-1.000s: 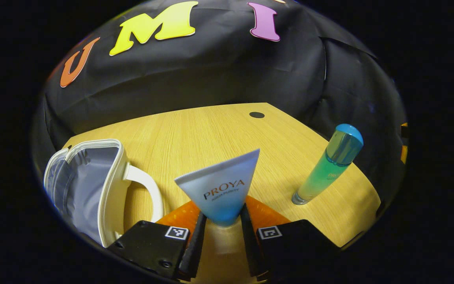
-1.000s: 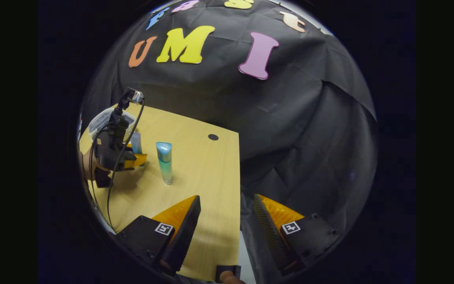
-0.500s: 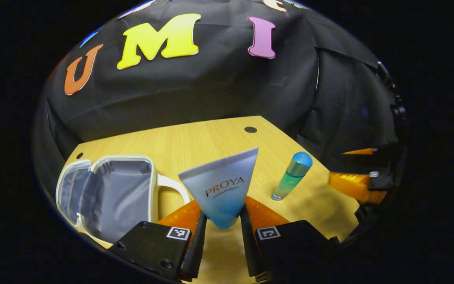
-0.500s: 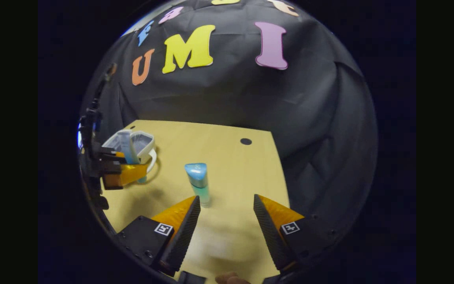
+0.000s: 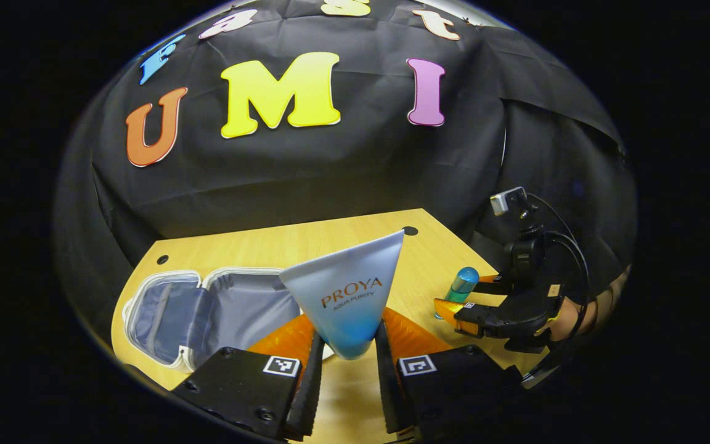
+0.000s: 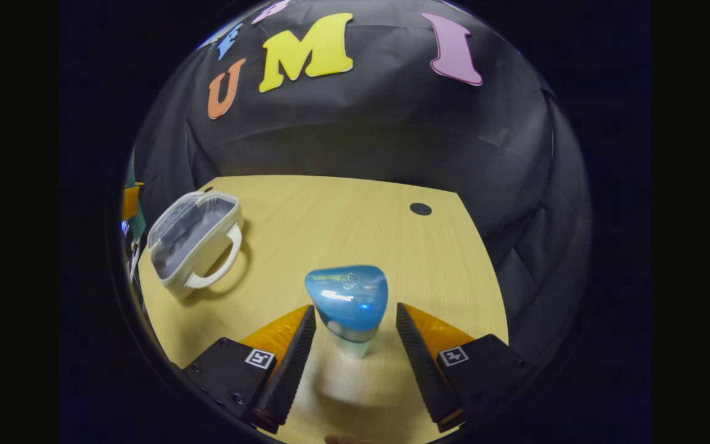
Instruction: First open the suitcase, pack the skin care products into it, and then close the suitcase.
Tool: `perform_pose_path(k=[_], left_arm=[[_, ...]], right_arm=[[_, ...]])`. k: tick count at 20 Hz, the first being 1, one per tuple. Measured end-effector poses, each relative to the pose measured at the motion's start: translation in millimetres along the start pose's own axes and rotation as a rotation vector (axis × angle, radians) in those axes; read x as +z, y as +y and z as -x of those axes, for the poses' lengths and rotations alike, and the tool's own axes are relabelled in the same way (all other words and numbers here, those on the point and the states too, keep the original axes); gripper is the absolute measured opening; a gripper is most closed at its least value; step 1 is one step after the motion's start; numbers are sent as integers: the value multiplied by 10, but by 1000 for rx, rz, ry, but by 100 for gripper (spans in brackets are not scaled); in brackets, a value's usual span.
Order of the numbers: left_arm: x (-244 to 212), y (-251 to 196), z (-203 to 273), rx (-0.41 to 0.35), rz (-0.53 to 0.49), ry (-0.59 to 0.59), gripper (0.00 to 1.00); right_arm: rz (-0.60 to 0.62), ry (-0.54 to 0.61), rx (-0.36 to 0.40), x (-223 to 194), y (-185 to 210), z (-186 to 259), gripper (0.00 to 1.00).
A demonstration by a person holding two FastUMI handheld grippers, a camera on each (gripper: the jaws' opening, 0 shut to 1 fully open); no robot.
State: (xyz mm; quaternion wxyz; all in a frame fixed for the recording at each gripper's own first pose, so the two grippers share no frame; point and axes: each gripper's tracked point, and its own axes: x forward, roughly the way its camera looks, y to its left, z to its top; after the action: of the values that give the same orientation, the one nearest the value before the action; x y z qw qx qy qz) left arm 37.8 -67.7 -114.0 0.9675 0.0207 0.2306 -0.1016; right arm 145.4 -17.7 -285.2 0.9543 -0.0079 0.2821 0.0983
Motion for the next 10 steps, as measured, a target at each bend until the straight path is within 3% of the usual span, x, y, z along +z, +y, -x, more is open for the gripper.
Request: perform_pose_path(k=[2, 7, 10], left_arm=[[6, 132, 91, 19, 9, 1, 44], [-101, 560, 254, 69, 12, 32, 44], [-187, 820, 317, 81, 12, 41, 44]], right_arm=[[-15, 6, -17, -5, 11, -62, 72], [-7, 38, -18, -46, 123, -112, 42], [-32, 63, -41, -50, 139, -101, 37]])
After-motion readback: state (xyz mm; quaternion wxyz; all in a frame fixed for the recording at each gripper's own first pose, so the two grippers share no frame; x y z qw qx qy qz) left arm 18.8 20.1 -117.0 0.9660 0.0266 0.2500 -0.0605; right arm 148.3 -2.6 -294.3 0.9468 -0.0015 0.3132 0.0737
